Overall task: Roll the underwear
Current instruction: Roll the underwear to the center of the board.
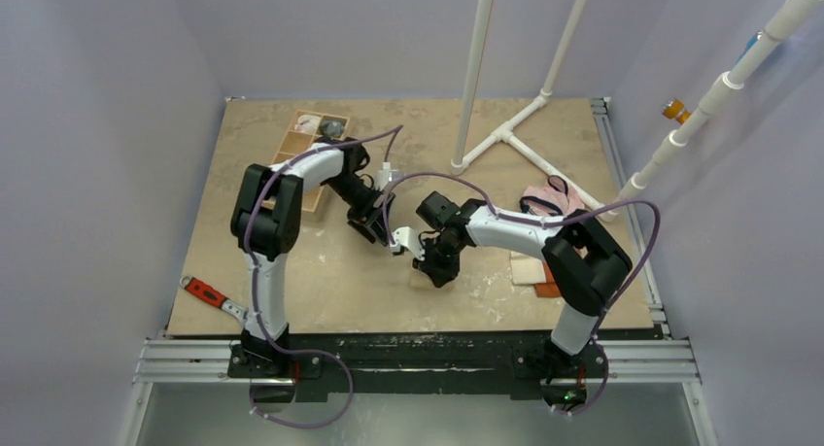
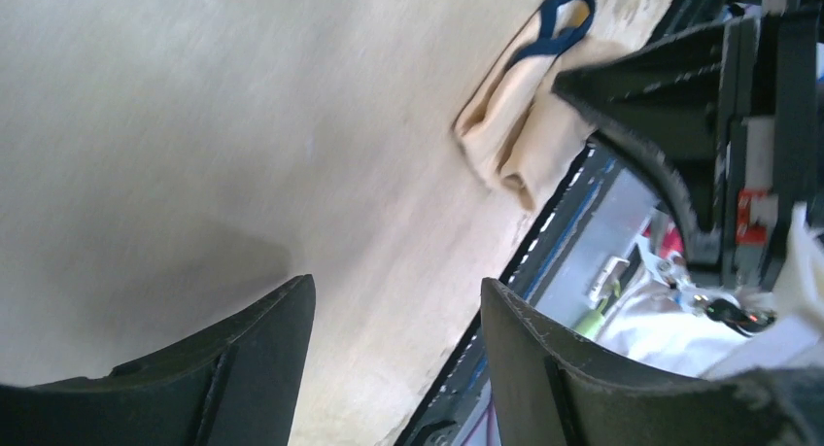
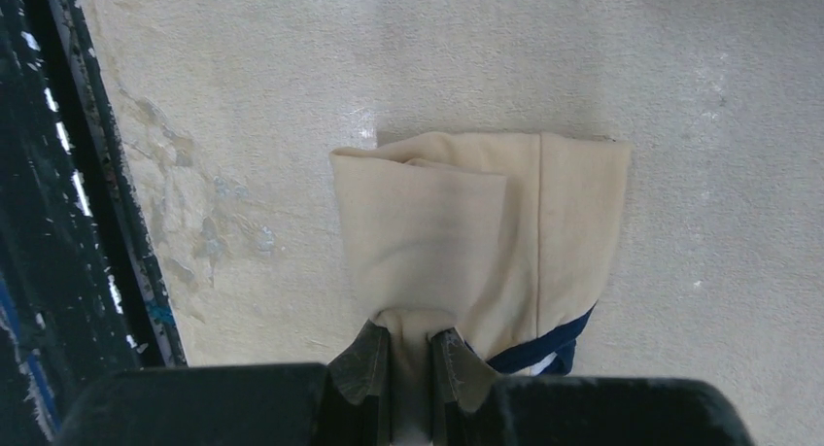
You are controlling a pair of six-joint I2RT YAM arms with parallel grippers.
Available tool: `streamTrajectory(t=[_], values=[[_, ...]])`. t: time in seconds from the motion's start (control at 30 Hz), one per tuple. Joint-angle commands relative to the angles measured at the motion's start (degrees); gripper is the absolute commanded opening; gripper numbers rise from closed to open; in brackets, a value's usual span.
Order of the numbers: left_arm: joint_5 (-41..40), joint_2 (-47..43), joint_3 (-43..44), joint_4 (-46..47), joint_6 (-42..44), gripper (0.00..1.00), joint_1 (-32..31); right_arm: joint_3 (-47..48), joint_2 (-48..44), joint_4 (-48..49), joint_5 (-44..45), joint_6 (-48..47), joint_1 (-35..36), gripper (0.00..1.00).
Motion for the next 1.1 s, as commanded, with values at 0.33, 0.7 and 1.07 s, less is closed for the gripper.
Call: streamTrajectory(t=[0.33, 0.7, 1.07], values=[[-8.36, -34.54, -26.21, 15.98, 6.55, 0.60, 5.90, 19.90, 22.54, -23.49, -14.66, -13.74, -10.88, 0.00], [-18.73, -47.50, -37.10, 31.60, 8.64, 0.64, -11.79, 37.31, 39.15, -36.97, -18.42, -20.46, -13.51, 0.00], [-28.26, -34.95, -33.88, 46.58, 7.67, 0.65, -30.64, 38.21, 43.58, -37.76, -19.82, -20.86, -13.80, 0.02]])
